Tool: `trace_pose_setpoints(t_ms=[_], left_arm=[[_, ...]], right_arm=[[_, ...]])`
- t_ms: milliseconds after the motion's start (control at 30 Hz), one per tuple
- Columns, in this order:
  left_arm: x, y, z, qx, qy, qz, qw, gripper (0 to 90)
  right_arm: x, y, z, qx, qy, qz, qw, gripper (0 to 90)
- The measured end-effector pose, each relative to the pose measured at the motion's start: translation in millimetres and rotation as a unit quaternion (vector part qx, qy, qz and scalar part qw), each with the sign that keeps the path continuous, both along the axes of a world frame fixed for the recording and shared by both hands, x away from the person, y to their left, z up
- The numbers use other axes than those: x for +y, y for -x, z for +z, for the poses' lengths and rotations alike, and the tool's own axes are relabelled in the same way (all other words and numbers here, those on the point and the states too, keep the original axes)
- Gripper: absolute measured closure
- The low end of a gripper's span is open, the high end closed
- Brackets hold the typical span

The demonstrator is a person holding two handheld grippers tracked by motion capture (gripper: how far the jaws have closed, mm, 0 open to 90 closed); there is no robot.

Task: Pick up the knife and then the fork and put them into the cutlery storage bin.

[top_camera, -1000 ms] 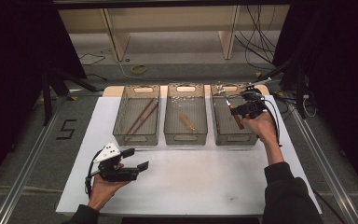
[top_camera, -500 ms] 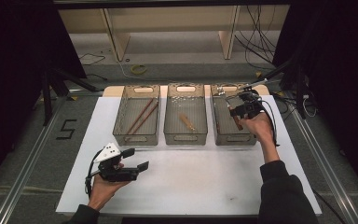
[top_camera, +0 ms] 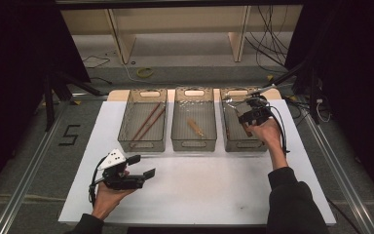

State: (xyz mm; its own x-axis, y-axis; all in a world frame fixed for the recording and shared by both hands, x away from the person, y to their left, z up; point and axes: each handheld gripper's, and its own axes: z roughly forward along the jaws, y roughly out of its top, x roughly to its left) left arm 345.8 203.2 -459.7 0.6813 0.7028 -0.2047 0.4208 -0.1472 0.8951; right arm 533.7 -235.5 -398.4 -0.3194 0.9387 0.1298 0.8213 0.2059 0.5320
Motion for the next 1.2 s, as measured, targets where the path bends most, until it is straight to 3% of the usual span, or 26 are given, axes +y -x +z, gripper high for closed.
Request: trace_pose_setpoints(t_ms=[133, 200, 600, 833, 1200], left_arm=[[0.0, 0.0, 0.1, -0.001, -0.001, 0.000, 1.0000, 16.7], [0.1, -0.1, 0.1, -0.001, -0.001, 0.000, 1.0000, 16.7], [-0.4, -0.3, -0.2, 0.000, 0.000, -0.001, 1.0000, 16.7], [-0.4, -0.2, -0.1, 0.000, 0.001, 0.000, 1.0000, 16.7], [-1.1, -0.5, -0.1, 0.001, -0.001, -0.002, 1.0000, 16.7]], right_arm=[[1.7, -0.9, -2.3, 0.003, -0.006, 0.001, 1.0000, 74.8], [2.3, -1.0, -2.7, 0.007, -0.021, 0.011, 0.9997, 66.8], [2.6, 13.3, 10.3, -0.027, -0.053, 0.030, 0.9978, 45.0], [2.4, 25.0, 8.7, -0.040, -0.078, 0.041, 0.9954, 38.9], [12.1, 54.0, 7.7, -0.077, -0.091, 0.062, 0.9909, 34.3]])
